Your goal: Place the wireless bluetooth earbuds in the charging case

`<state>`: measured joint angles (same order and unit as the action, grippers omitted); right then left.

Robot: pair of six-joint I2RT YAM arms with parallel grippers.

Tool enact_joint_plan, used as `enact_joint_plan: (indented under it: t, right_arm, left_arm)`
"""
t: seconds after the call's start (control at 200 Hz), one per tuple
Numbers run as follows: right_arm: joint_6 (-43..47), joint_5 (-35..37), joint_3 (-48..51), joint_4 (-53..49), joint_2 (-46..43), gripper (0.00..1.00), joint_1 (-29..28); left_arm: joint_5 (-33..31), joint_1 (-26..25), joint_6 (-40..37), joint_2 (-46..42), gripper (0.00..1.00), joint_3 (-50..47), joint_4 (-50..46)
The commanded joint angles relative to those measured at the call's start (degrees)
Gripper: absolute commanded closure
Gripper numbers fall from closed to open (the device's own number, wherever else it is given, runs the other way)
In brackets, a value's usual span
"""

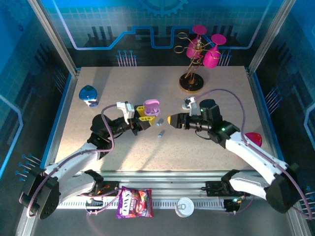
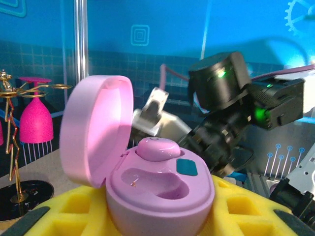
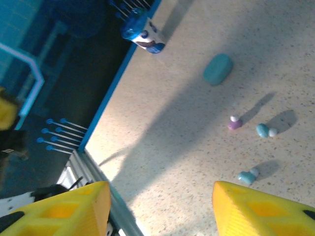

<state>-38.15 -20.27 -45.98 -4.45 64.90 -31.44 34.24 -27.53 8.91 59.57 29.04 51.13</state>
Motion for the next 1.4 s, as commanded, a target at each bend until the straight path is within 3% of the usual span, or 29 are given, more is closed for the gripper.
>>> enact_joint_plan:
  t: [0.0, 0.205, 0.425, 0.86, 1.061, 1.391]
  right_arm:
    - [0.69, 3.0, -1.46, 2.92, 6.85, 0.44, -0.26]
    - [2.37, 5.81, -9.94, 1.51, 23.92, 0.46, -3.22]
    - [4.38, 9.79, -21.6, -2.47, 39.38, 0.55, -6.72]
    - [6.57, 8.85, -38.67, -6.21, 58.58, 0.61, -7.94]
    - [6.07, 4.63, -40.86, -5.69, 61.5, 0.62, -8.02]
    - [5.45, 0.52, -32.08, -1.01, 53.4, 0.67, -8.22]
  left_arm:
    - [-1.34, 0.35, -1.0, -1.93, 0.73, -0.76, -0.85]
    - [-0.91, 0.28, -0.26, -2.8, 0.73, -0.47, -1.35]
    - [-0.24, 0.26, 0.43, -2.45, 0.73, -0.29, -1.49]
    - [0.04, 0.05, 0.98, -1.83, 0.72, -0.36, -0.86]
    - [0.08, 0.04, 0.92, -1.74, 0.72, -0.21, -1.12]
    - [0.14, 0.06, 0.94, -1.13, 0.72, -0.34, -0.55]
